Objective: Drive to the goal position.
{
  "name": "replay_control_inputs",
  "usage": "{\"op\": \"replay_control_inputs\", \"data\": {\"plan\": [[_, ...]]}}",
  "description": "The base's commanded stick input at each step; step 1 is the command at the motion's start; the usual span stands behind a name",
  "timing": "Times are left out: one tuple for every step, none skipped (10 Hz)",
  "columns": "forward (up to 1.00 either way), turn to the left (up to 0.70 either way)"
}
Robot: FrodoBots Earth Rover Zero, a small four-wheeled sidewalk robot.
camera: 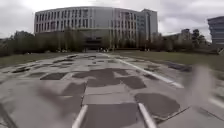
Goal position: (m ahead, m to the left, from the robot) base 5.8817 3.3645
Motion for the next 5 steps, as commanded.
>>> {"op": "replay_control_inputs", "data": {"plan": [[1.00,-0.27],[1.00,-0.27],[1.00,-0.23],[1.00,-0.06],[1.00,0.00]]}}
